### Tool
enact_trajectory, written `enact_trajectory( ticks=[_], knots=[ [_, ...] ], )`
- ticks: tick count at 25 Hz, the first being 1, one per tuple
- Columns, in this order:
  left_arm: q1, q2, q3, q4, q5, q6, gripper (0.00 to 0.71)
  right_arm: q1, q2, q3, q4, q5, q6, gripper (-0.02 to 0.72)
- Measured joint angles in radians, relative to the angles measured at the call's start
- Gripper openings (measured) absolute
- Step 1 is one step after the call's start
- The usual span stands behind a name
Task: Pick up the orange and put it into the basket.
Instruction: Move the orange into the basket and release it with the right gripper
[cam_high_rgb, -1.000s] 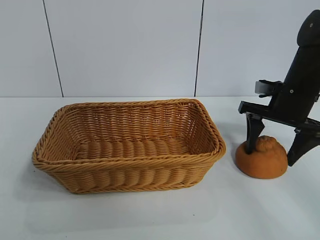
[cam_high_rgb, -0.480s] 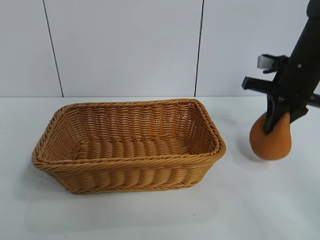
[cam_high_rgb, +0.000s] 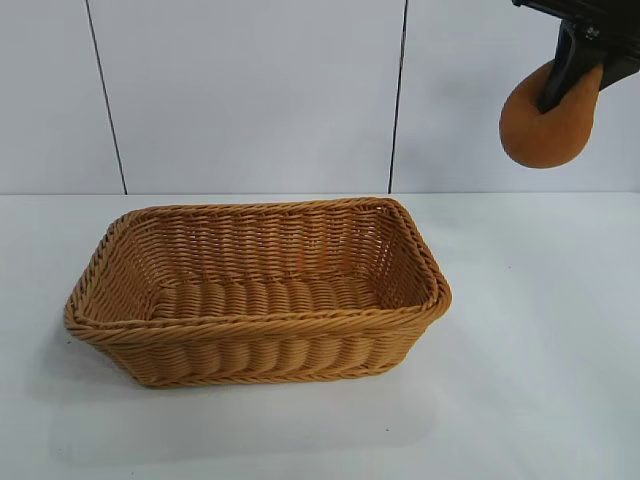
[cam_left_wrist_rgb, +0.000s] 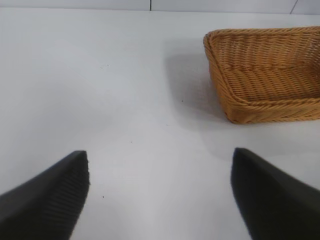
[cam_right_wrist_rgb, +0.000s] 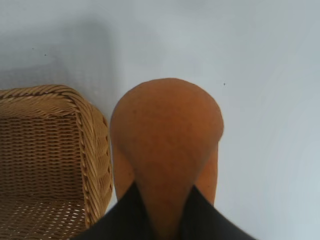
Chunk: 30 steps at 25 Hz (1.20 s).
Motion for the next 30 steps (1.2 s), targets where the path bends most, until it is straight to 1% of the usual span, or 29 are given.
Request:
enact_trajectory(
  ticks=[4, 9, 13, 16, 18, 22, 24, 25, 26, 28, 29, 30],
  knots=[
    [0.0, 0.0, 0.0, 0.0, 0.0, 0.0, 0.559, 0.121, 0.0, 0.0, 0.007, -0.03, 0.001, 0.029],
    [0.0, 0.0, 0.0, 0.0, 0.0, 0.0, 0.559, 0.342, 0.015, 0.0, 0.03, -0.12, 0.02, 0.029],
    [0.0, 0.0, 0.0, 0.0, 0.0, 0.0, 0.559, 0.472, 0.07, 0.0, 0.03, -0.167, 0.029, 0.029],
    [0.0, 0.0, 0.0, 0.0, 0.0, 0.0, 0.559, 0.516, 0.141, 0.0, 0.016, -0.176, 0.032, 0.029],
    [0.0, 0.0, 0.0, 0.0, 0.0, 0.0, 0.559, 0.522, 0.197, 0.0, 0.011, -0.196, 0.032, 0.029],
    [0.0, 0.0, 0.0, 0.0, 0.0, 0.0, 0.559, 0.524, 0.31, 0.0, 0.003, -0.29, 0.035, 0.029],
    [0.0, 0.0, 0.0, 0.0, 0.0, 0.0, 0.559, 0.522, 0.34, 0.0, 0.005, -0.305, 0.037, 0.034],
    [0.0, 0.0, 0.0, 0.0, 0.0, 0.0, 0.559, 0.522, 0.345, 0.0, 0.006, -0.305, 0.038, 0.063],
    [0.0, 0.0, 0.0, 0.0, 0.0, 0.0, 0.559, 0.522, 0.345, 0.0, 0.009, -0.306, 0.038, 0.121],
    [0.0, 0.0, 0.0, 0.0, 0.0, 0.0, 0.559, 0.522, 0.336, 0.0, 0.012, -0.306, 0.038, 0.298],
    [0.0, 0.0, 0.0, 0.0, 0.0, 0.0, 0.559, 0.522, 0.327, 0.0, 0.013, -0.305, 0.038, 0.407],
    [0.0, 0.0, 0.0, 0.0, 0.0, 0.0, 0.559, 0.522, 0.327, 0.0, 0.013, -0.305, 0.038, 0.407]
  ],
)
